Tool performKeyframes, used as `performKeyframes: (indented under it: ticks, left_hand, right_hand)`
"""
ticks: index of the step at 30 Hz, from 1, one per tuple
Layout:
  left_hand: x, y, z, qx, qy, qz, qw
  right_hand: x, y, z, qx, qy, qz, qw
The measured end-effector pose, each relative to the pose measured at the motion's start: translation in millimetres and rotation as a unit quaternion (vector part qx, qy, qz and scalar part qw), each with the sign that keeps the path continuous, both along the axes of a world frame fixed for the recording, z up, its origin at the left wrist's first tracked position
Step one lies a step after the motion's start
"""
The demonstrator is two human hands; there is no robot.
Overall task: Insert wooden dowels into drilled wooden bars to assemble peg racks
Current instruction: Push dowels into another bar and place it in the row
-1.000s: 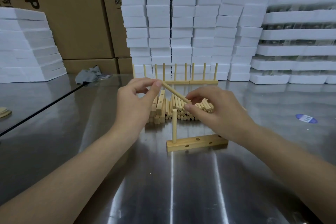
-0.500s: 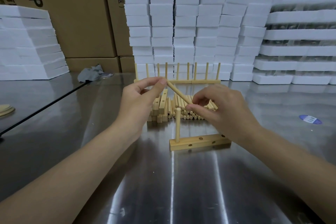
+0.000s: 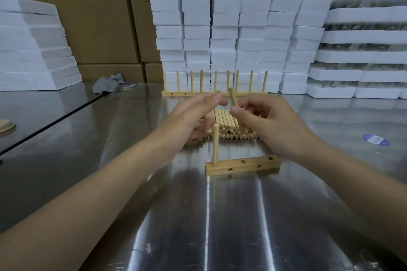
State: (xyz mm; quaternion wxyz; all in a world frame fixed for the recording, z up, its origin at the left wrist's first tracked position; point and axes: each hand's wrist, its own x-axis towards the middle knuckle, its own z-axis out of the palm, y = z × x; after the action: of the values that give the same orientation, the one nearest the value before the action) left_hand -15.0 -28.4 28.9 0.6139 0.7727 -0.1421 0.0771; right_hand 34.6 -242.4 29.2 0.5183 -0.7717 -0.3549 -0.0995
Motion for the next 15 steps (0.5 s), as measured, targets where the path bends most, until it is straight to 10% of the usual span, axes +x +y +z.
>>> performKeyframes:
  ticks: [5, 15]
  left_hand:
    - [-6, 14, 5, 0.202, 0.072, -0.156, 0.964]
    - [3, 18, -10, 0.306, 0.06, -0.069, 0.948]
  right_hand:
    - [3, -7, -1, 0.017, 0.03, -0.018, 0.999]
    - [-5, -6, 0, -0.099, -0.019, 0.013, 0.995]
